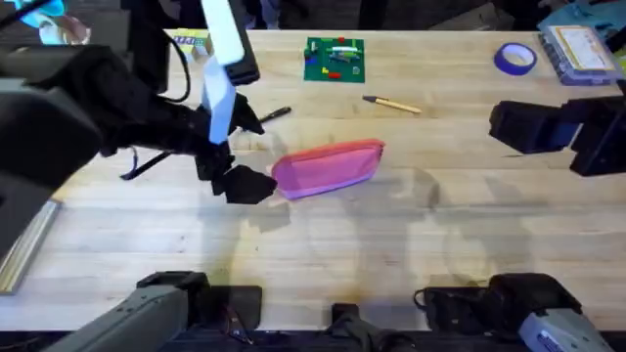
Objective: Unzip the bag, pick up the pens from the table one at a time and place them inside, then zip the bag closed.
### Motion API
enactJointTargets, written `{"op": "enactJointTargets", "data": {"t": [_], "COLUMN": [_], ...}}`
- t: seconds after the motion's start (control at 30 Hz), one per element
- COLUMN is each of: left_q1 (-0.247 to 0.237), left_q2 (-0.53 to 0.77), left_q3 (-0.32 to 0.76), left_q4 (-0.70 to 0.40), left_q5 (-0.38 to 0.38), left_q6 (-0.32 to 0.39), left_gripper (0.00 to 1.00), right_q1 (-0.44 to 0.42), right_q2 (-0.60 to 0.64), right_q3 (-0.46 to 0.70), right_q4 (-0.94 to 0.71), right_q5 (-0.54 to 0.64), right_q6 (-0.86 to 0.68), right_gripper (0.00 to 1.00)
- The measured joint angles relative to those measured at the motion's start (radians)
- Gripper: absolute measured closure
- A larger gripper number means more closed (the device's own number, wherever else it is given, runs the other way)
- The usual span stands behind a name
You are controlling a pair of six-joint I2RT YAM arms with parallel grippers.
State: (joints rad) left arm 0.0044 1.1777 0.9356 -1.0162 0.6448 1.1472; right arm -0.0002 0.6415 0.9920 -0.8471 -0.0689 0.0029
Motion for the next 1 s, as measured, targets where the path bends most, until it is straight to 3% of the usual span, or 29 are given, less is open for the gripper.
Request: {"op": "enactJointTargets", "data": {"t": [0.5,0.8,1.0], "left_q1": [0.000,-0.002,-0.042], "left_q2": [0.310,0.321,0.321], "left_q3": [0.000,0.000,0.000], "left_q4": [0.112,0.112,0.112], "left_q5": [0.122,0.123,0.118], "left_q6": [0.028,0.028,0.028], "left_gripper": [0.007,0.007,0.008], "right_q1": [0.000,0.000,0.000], "right_q2": [0.000,0.000,0.000], "right_q3": [0.000,0.000,0.000], "right_q4": [0.000,0.000,0.000], "right_q5": [0.000,0.000,0.000], "right_q6": [0.000,0.000,0.000], "right_gripper": [0.004,0.004,0.004]}}
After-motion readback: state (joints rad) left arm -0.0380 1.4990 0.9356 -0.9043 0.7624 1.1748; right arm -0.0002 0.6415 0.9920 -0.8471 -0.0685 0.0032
